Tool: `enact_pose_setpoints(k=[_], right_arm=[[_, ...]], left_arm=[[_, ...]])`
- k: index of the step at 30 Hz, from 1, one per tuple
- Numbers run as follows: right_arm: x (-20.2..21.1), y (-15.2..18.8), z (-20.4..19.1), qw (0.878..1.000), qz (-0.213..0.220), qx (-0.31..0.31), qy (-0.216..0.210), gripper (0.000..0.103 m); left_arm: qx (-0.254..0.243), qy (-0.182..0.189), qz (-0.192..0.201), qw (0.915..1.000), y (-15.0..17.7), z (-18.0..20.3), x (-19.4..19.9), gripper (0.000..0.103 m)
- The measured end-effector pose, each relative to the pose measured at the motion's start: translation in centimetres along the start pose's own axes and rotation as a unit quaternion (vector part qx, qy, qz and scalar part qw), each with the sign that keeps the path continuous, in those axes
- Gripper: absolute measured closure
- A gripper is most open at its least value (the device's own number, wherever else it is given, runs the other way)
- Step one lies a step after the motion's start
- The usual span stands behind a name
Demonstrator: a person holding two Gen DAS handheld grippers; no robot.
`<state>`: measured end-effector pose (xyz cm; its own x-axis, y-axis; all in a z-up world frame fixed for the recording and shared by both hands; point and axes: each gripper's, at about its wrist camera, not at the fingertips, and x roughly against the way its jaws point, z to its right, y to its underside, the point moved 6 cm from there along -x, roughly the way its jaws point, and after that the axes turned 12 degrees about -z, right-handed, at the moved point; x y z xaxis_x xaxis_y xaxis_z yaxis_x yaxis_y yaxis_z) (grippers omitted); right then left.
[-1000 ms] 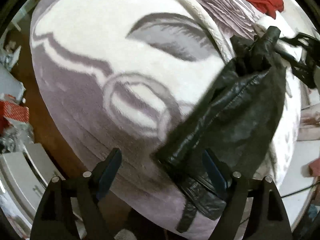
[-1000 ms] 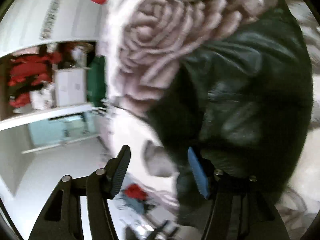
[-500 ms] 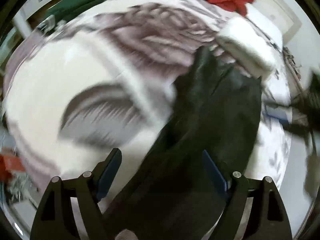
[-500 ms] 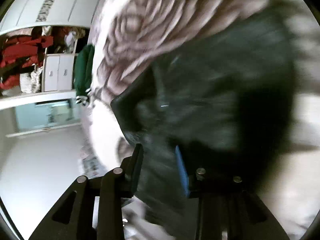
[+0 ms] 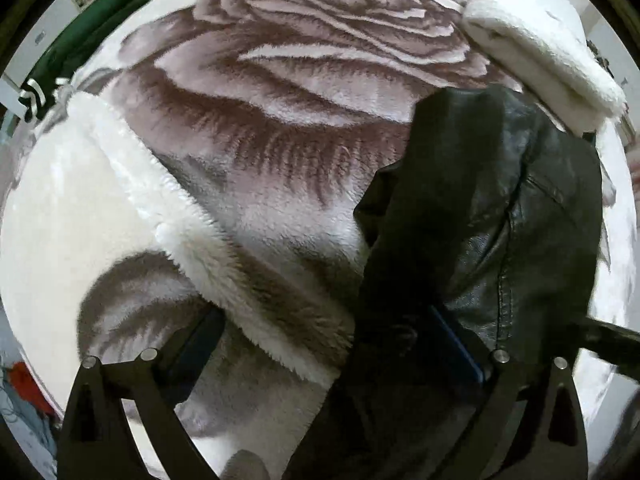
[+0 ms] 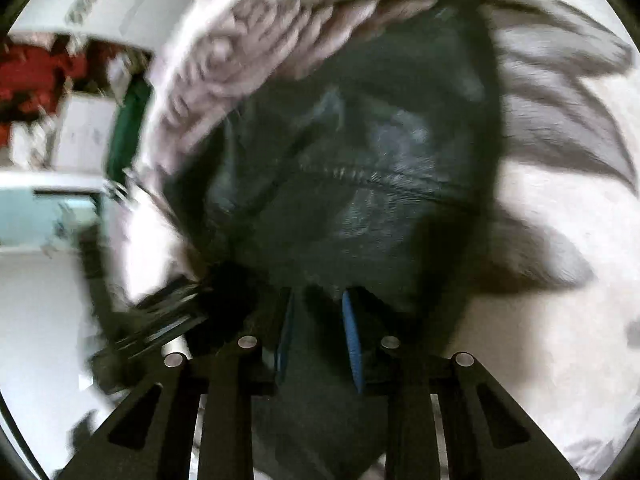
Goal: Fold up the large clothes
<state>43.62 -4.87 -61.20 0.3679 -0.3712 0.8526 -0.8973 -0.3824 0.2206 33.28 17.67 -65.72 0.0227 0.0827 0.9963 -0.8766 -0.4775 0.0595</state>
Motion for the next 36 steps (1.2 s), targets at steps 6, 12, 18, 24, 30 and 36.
enact_pose_setpoints(k=[6,12,18,24,30,36], right_arm=[[-2.6,-2.5,1.0,0.999,-0.019,-0.041,0.029,0.096],[1.7,-0.2,3.1,0.993,-0.036,-0.078,-0.082,0.089],[6.4,8.6,7.2,0.992,-0.018,-0.119,-0.048,0.089],[5.7,14.2,10.0,0.98,-0.034,-0.187,-0.055,0.062],[5.0,9.5,10.3,0.986,-0.005,-0.15,-0.067,0.029],[4.0,-4.2,11.2,0.986,0.023,-0.061,-0.151,0.025]], left_arm=[[0.015,0.044,-0.012,0.9988,-0.6,-1.6,-1.0,0.0],[0.037,0.098,0.037,0.9938,2.7,-3.9,5.9,0.004],[0.004,0.053,0.034,0.998,6.3,-1.2,7.3,0.004],[0.001,-0.022,0.007,0.9997,4.1,2.1,0.3,0.0],[0.017,0.046,-0.003,0.9988,3.4,1.2,-1.6,0.0],[0.024,0.052,0.006,0.9983,3.9,0.0,-1.5,0.0]])
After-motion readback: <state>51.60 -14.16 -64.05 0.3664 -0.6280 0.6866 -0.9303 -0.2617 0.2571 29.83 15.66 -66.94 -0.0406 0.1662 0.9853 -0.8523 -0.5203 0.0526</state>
